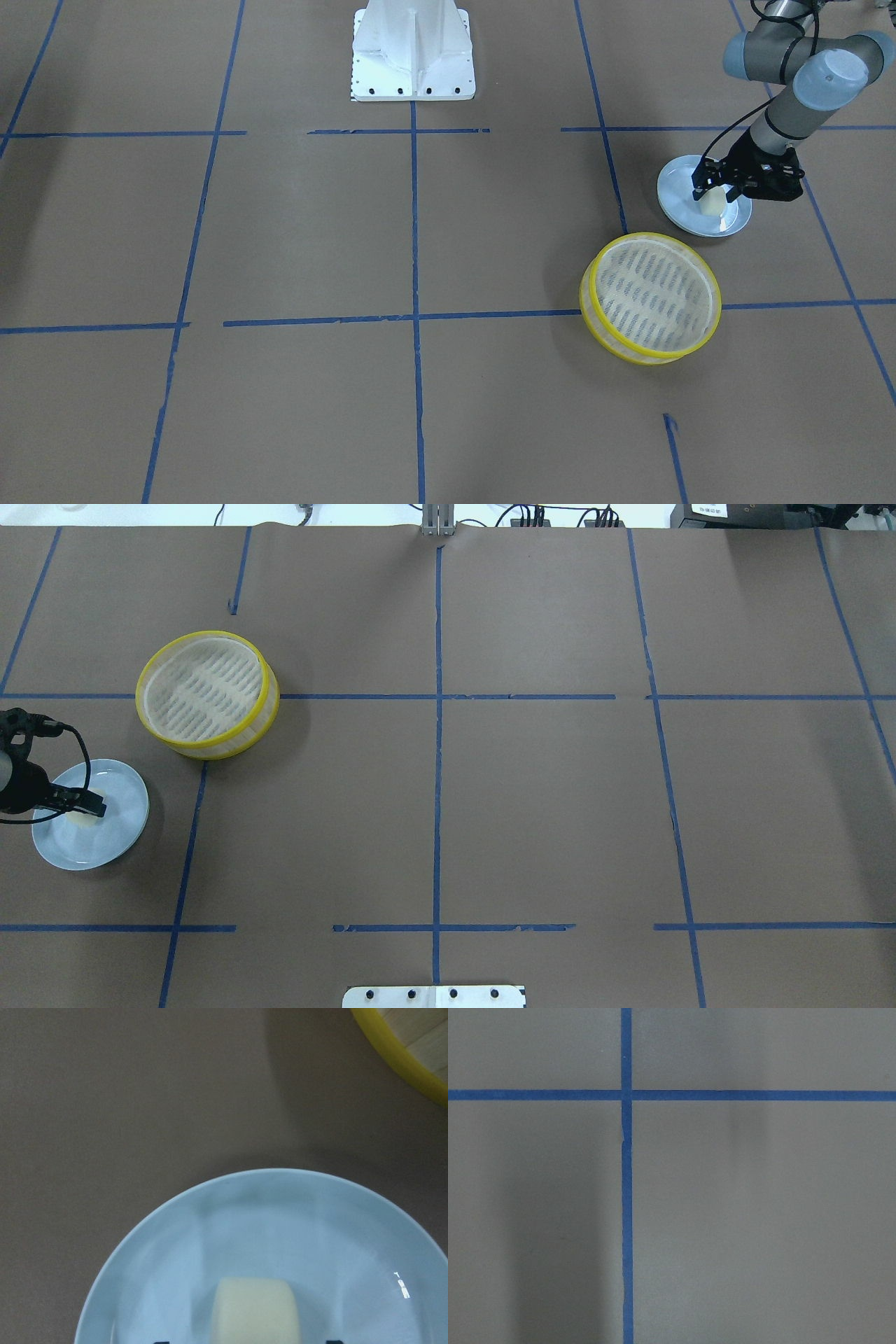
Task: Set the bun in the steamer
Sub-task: 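Close the left gripper on the bun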
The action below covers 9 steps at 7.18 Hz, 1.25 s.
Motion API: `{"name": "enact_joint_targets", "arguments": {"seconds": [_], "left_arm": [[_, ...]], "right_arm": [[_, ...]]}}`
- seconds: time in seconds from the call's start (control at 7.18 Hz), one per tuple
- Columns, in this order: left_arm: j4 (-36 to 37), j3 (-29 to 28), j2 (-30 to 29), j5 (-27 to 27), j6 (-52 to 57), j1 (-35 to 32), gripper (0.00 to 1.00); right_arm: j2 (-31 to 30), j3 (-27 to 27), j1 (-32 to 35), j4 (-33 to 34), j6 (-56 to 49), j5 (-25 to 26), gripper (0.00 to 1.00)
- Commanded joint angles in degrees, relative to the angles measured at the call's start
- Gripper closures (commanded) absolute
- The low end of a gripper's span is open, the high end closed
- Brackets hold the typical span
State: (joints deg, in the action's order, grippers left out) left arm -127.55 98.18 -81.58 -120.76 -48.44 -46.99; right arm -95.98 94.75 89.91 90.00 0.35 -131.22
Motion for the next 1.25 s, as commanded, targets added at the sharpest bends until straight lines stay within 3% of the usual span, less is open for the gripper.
{"name": "enact_joint_targets", "arguments": {"seconds": [0.0, 0.56, 1.11], "left_arm": [[0.0, -0.4, -0.4, 0.0, -0.1, 0.1, 0.4], [0.0, 0.5, -0.5, 0.0, -0.2, 0.1, 0.62], [0.3, 7.3, -2.5, -0.7, -0.4, -3.6, 0.62]], "right_arm": [[0.0, 0.0, 0.0, 0.0, 0.0, 0.0, 0.0], [0.0, 0.0, 0.0, 0.0, 0.0, 0.0, 0.0], [0.0, 0.0, 0.0, -0.1, 0.0, 0.0, 0.0]]}}
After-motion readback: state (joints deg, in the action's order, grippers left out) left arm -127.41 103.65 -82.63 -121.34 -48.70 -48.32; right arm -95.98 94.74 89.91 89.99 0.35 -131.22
